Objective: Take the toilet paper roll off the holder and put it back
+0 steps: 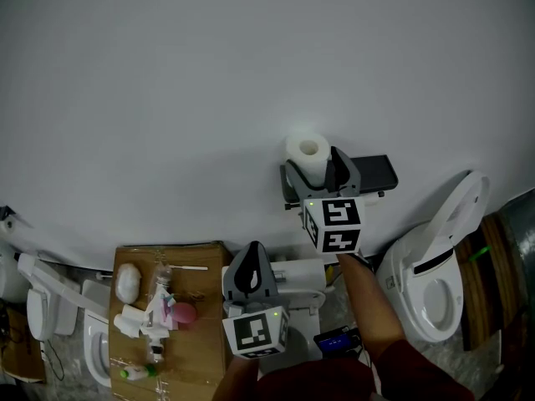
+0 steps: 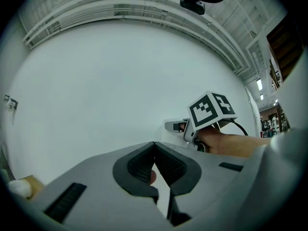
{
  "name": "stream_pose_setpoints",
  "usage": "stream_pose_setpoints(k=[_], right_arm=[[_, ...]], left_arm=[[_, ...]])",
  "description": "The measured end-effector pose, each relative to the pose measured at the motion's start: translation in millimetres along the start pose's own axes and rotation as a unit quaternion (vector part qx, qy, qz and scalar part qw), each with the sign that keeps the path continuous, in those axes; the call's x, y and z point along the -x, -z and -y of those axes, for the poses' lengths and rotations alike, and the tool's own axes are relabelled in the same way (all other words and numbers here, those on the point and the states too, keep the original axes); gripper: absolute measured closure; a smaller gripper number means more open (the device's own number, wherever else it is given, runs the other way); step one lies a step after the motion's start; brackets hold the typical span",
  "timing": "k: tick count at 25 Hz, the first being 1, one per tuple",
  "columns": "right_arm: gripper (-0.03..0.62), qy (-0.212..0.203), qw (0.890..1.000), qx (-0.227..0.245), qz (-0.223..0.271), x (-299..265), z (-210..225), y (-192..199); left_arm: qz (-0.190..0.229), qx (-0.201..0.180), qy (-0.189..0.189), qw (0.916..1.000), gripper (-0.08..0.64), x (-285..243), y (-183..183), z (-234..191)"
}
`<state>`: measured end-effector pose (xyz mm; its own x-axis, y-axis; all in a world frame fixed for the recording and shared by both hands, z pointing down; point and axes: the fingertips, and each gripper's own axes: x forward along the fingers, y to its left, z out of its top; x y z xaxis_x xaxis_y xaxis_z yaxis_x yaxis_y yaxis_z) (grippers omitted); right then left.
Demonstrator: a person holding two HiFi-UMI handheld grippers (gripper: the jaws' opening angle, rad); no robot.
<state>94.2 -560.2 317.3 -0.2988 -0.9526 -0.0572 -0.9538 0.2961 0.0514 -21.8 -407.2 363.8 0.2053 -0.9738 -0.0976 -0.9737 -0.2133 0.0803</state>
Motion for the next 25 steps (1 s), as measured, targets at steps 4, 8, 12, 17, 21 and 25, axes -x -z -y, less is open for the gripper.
stream_pose_setpoints(k=[4,8,12,17,21,25], right_arm=[[0.227,-0.002,1.0,-0.006,0.005,10,3,-3],[0.227,0.001,1.0,-0.007,0.01,27,3,-5],[0.227,-0.002,1.0,-0.016,0.014,53,-3,-1],[0.227,-0.007,0.999,-0.035,0.011,84,-7,8],[0.227,0.008,1.0,-0.011,-0.003,110,-5,25],[0.227,0.009,0.999,-0.024,-0.024,138,-6,46]], left_arm=[[0.001,0.001,0.002,1.0,0.555,-1,0,2],[-0.001,-0.01,0.001,0.9999,0.555,-1,-3,1],[0.0,-0.005,0.0,1.0,0.555,-2,-6,1],[0.001,-0.004,0.0,1.0,0.555,-1,-7,2],[0.003,-0.005,-0.002,1.0,0.555,-2,-7,2],[0.006,-0.013,-0.001,0.9999,0.555,-2,-8,5]])
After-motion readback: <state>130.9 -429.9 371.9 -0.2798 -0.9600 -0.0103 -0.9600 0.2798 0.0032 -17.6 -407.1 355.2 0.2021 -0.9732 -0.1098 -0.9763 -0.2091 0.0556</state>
